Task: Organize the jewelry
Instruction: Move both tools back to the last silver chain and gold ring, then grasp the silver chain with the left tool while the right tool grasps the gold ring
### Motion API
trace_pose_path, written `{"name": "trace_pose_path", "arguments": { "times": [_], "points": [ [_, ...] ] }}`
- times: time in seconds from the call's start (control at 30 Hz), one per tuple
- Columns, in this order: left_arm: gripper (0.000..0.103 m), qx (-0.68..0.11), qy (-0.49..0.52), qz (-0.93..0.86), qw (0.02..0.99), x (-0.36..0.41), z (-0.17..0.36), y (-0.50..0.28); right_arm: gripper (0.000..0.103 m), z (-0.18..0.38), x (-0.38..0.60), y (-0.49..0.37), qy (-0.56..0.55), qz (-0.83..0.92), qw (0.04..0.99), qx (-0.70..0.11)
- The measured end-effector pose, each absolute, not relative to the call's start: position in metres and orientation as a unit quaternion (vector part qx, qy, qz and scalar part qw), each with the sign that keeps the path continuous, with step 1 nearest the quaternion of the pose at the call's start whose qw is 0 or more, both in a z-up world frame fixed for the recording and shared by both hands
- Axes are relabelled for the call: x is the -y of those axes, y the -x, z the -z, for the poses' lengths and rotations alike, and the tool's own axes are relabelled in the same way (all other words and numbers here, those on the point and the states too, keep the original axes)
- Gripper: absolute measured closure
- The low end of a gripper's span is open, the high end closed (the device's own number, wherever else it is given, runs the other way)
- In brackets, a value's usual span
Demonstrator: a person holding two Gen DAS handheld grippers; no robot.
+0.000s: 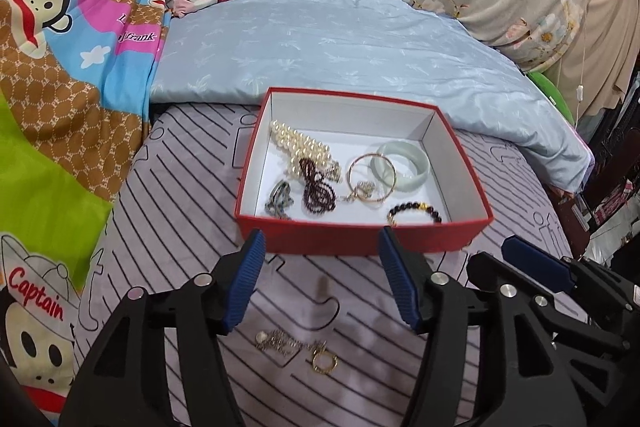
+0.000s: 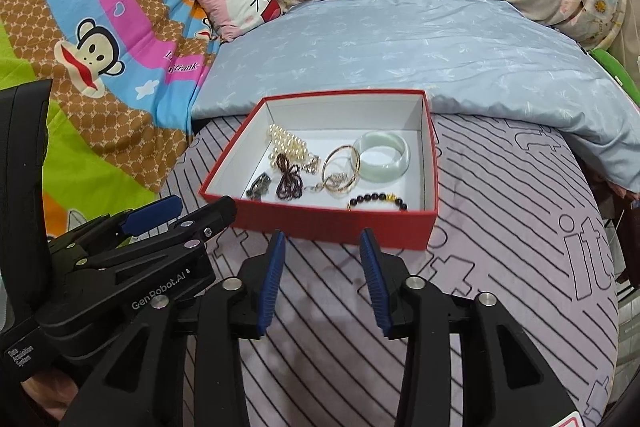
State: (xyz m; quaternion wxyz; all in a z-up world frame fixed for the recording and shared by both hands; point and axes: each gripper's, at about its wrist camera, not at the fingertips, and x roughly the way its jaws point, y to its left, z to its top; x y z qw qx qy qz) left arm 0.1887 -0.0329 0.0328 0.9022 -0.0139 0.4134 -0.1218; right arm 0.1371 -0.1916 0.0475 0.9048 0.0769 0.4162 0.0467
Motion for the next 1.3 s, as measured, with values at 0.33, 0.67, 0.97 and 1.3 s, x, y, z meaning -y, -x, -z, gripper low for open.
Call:
{"name": "trace_pose_path", "arguments": {
  "times": [0.33, 0.67, 0.97, 1.3],
  "points": [
    [0.041, -0.438, 0.004, 0.090, 0.895, -0.004, -0.005, -0.150, 0.057, -0.009, 0.168, -0.101, -0.070, -0.066, 0.883, -0.459],
    [0.041, -0.469, 0.011, 0.045, 0.882, -0.037, 0.021, -0.133, 0.057, 0.024, 0.125, -0.099, -0.041, -0.100, 0.866, -0.488],
    [0.036, -0.490, 0.030, 0.014, 0.871, -0.061, 0.035, -0.130, 0.062, 0.046, 0.103, -0.117, -0.027, -0.111, 0.856, -0.504],
    [0.035, -0.494, 0.041, 0.015, 0.868, -0.064, 0.038, -0.135, 0.086, 0.053, 0.093, -0.127, 0.015, -0.100, 0.860, -0.500]
  ]
}}
